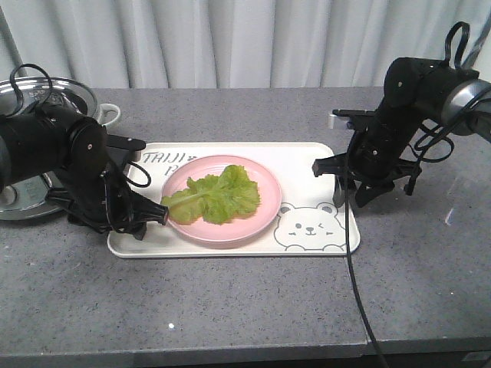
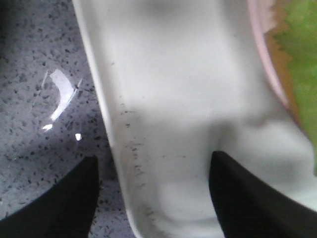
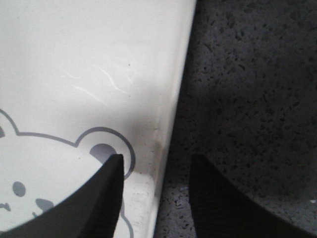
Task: Transfer vegetables to tray and serve
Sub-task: 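Lower both grippers onto opposite side edges of the tray and grasp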
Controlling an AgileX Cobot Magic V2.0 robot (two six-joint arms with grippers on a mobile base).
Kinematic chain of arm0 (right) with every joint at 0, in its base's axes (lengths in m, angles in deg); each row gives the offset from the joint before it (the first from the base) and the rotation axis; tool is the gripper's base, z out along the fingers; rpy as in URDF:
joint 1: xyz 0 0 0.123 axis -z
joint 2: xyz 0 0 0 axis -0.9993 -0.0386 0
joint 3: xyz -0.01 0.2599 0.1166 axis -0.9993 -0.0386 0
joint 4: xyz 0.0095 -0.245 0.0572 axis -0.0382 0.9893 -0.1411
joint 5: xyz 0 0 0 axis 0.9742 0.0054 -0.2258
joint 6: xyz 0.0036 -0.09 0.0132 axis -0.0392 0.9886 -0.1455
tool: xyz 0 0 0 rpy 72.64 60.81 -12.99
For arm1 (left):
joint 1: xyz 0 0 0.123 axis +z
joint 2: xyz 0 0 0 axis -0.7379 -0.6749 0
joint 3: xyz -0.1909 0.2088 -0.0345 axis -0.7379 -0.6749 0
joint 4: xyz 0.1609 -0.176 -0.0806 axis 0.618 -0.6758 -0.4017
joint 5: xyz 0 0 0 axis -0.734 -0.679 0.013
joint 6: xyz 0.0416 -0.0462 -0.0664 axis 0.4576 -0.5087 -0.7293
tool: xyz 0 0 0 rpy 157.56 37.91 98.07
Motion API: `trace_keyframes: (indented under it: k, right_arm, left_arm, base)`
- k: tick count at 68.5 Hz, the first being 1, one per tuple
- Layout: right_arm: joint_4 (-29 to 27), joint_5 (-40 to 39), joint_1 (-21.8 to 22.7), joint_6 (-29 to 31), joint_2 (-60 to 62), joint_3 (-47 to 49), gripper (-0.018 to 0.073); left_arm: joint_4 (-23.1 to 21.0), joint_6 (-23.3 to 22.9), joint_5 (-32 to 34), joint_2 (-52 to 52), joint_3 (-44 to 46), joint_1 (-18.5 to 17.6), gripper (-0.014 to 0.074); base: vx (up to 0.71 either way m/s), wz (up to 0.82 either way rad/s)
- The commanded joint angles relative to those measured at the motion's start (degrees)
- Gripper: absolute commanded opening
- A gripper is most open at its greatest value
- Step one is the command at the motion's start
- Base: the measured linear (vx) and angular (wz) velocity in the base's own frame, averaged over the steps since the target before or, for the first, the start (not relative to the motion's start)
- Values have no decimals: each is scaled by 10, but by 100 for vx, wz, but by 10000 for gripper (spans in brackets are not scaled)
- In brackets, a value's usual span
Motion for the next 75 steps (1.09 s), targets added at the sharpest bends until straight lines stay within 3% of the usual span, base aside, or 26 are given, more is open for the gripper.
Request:
trace_keyframes:
  k: [1,12,31,75]
  right_arm:
    - [-12,29,1,8,24,12,235]
    - [-40,29,1,21,11,12,132]
    - [-40,29,1,33,11,12,-11]
    - [-36,29,2,53,64,12,-6]
  left_arm:
    - [2,-6,10,25,13,0,371]
    - [1,-6,7,25,13,0,231]
    - [-2,-6,8,25,13,0,-9]
    - [-87,42,38,66,18,-1,-8]
  base:
    - [0,0]
    - [0,0]
    - [0,0]
    - [0,0]
